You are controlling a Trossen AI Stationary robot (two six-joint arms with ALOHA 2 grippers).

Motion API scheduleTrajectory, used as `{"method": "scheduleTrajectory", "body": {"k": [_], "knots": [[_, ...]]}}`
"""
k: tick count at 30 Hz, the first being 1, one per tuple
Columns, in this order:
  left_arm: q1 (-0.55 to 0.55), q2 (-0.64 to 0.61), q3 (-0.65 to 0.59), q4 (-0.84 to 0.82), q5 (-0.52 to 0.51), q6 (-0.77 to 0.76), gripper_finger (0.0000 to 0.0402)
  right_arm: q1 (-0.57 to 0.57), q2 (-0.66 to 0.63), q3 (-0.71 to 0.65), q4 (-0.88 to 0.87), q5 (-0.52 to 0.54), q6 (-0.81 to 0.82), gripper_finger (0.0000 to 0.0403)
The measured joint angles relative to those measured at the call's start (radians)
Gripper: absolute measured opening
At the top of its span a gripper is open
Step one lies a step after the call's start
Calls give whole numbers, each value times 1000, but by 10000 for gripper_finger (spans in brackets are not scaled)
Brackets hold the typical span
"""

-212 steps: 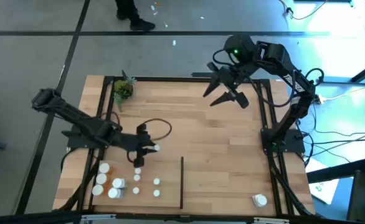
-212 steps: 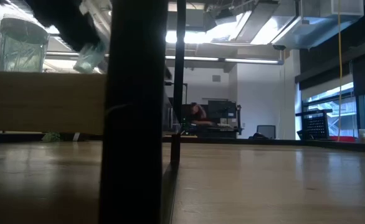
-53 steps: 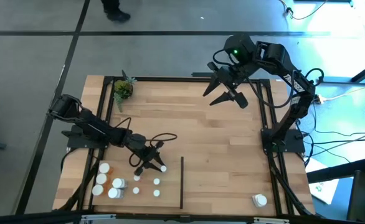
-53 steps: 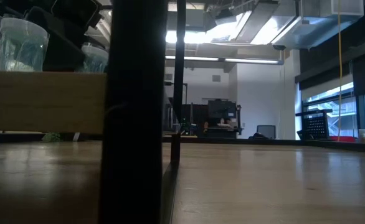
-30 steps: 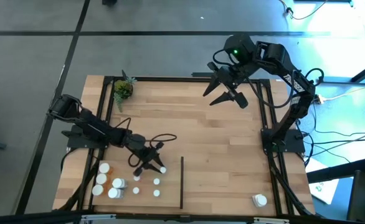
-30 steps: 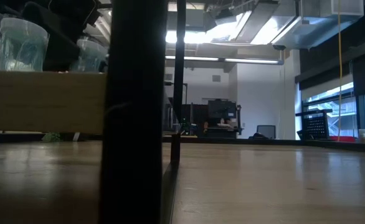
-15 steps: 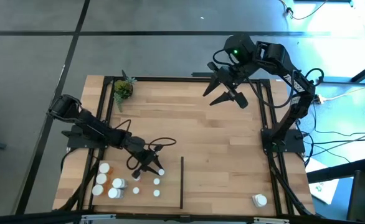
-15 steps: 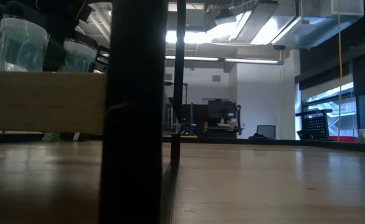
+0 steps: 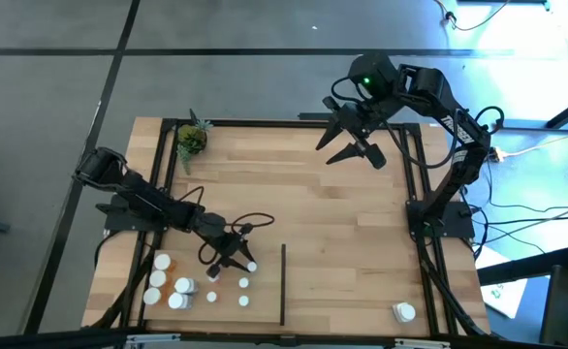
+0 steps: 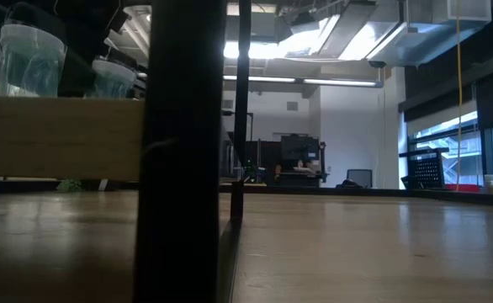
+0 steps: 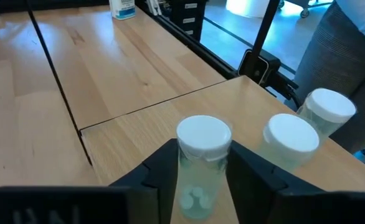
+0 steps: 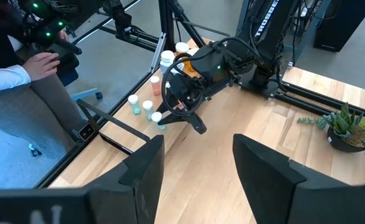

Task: Pick and place medicine bottles onto shelf by color
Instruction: Put the small blue pill bottle on the shelf aligned with the other small blue pill bottles

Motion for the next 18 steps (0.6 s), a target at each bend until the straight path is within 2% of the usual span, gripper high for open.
{"method": "scheduleTrajectory", "body": {"k": [18], "knots": [[0,1,0,9,-30,-11,156,0,0,0,0,0,0,193]]}}
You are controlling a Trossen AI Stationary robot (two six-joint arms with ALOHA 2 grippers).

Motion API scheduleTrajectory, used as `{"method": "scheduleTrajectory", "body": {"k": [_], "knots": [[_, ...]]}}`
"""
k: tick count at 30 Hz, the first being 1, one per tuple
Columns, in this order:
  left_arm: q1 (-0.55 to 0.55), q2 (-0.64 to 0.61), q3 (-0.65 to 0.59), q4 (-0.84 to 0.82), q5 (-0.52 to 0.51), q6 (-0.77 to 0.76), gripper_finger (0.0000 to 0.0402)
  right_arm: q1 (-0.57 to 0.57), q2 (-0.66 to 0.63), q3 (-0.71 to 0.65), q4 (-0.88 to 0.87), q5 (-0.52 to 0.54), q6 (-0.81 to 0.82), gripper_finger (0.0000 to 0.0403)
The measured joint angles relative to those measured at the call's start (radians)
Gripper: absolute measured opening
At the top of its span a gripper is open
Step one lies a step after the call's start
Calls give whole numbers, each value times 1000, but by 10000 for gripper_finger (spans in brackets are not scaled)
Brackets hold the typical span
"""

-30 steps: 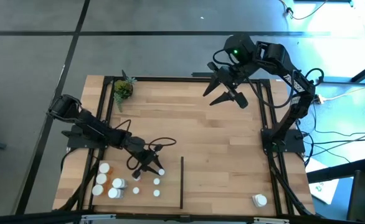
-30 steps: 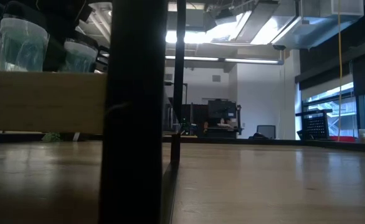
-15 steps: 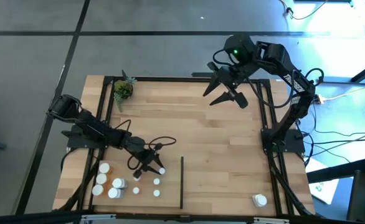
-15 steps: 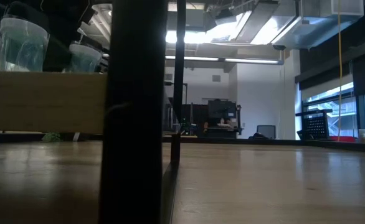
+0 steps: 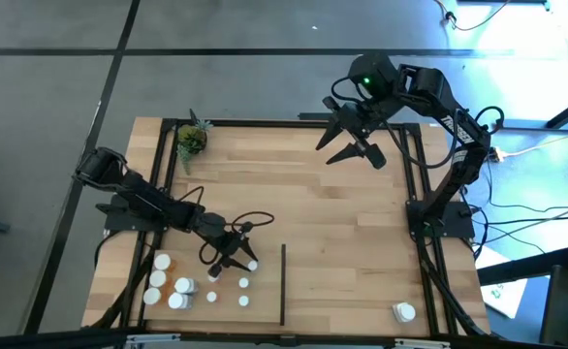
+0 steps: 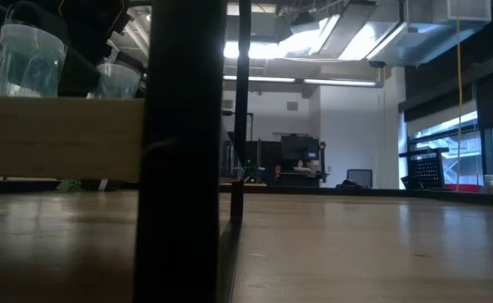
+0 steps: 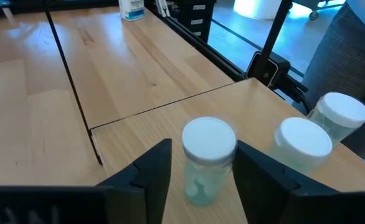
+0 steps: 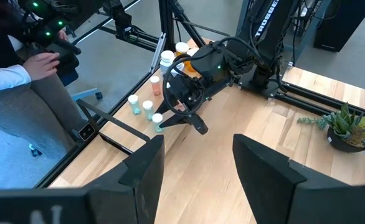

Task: Pick and place medicine bottles onto shelf by color
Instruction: Put the small blue pill bottle on the shelf aligned with the other small blue pill bottles

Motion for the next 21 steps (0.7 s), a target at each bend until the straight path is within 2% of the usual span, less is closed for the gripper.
{"method": "scheduleTrajectory", "body": {"k": [21], "knots": [[-3,-8,0,57,5,-39,156,0,0,0,0,0,0,193]]}}
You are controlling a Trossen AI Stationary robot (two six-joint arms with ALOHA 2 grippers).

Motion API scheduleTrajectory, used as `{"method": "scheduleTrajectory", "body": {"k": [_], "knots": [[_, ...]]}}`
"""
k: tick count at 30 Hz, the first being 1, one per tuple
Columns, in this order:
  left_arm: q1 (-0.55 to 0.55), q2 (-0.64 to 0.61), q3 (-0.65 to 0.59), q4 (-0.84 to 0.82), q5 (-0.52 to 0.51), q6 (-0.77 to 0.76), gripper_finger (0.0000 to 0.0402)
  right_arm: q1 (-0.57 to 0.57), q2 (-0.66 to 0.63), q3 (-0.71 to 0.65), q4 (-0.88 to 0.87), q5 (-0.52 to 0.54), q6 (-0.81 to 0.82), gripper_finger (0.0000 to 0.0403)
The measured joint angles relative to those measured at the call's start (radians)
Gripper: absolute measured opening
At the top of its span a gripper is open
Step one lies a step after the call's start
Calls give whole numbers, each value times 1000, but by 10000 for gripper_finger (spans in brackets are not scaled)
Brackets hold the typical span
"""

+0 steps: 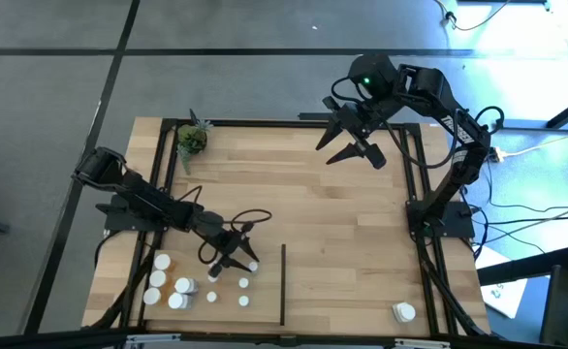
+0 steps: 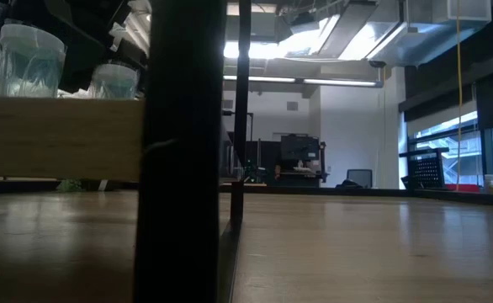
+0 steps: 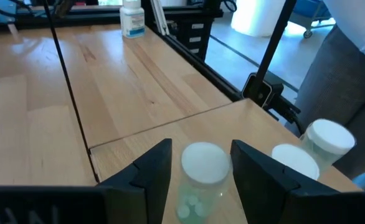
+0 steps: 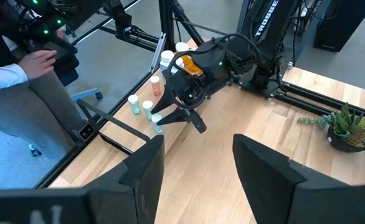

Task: Pick and place medicine bottles onto shelf by color
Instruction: Put the small blue pill bottle on the shelf aligned with the other small blue pill bottles, then put the big white pill bottle on the shelf aligned with the other big white pill bottles

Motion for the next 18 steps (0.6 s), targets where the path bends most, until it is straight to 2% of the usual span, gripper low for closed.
{"method": "scheduleTrajectory", "body": {"k": [11,18], "knots": [[-4,-3,0,44,27,-65,156,0,0,0,0,0,0,193],[-2,-83,0,55,18,-77,156,0,0,0,0,0,0,193]]}}
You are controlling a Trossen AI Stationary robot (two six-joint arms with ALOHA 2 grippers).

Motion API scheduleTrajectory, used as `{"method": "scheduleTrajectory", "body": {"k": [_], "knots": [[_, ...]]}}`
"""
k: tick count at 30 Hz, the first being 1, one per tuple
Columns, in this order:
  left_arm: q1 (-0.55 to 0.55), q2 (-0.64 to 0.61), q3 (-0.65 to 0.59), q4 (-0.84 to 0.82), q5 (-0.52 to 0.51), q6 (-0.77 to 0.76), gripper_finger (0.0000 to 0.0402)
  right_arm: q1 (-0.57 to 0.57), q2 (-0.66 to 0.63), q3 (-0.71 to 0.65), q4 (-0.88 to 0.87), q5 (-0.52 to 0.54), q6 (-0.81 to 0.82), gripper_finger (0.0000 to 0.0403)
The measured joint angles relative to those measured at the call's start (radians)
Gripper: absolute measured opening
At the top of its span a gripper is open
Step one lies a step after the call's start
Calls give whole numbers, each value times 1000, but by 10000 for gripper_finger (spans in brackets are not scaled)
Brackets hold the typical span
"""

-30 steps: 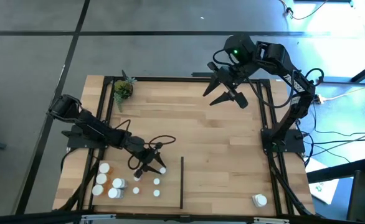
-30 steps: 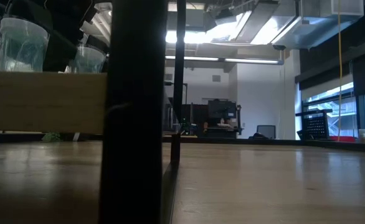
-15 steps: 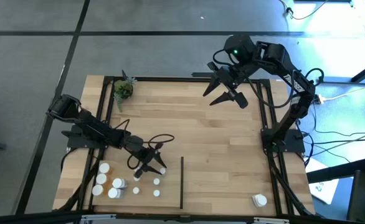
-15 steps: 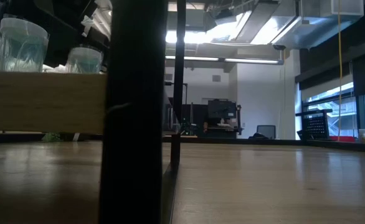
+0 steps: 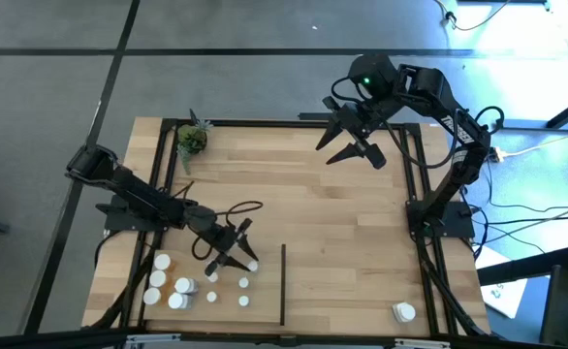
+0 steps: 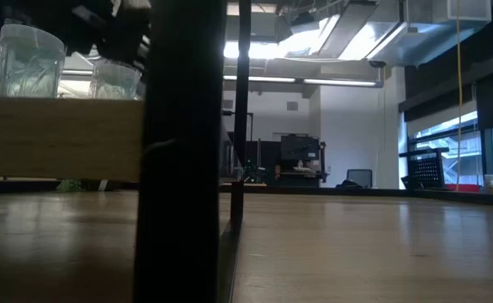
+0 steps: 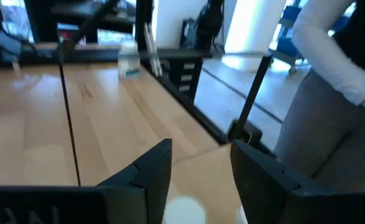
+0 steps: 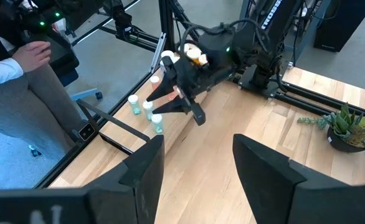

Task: Pick and place medicine bottles onto shelf by color
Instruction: Put the big white pill bottle on the shelf aligned with the other big white pill bottles

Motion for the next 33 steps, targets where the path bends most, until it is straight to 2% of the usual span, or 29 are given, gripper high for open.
{"method": "scheduleTrajectory", "body": {"k": [3,9,17,19,23,27,29,33], "knots": [[3,-34,0,-4,-16,0,156,0,0,0,0,0,0,193],[7,-101,0,16,-150,5,156,0,0,0,0,0,0,193],[6,-108,0,71,-279,7,156,0,0,0,0,0,0,193],[6,-108,0,68,-298,10,156,0,0,0,0,0,0,193],[32,-108,2,80,-315,113,156,0,0,0,0,0,0,193],[79,-128,16,63,-316,71,156,0,0,0,0,0,0,193],[110,-134,41,19,-307,54,156,0,0,0,0,0,0,193],[153,-173,130,-259,-304,77,156,0,0,0,2,0,0,193]]}}
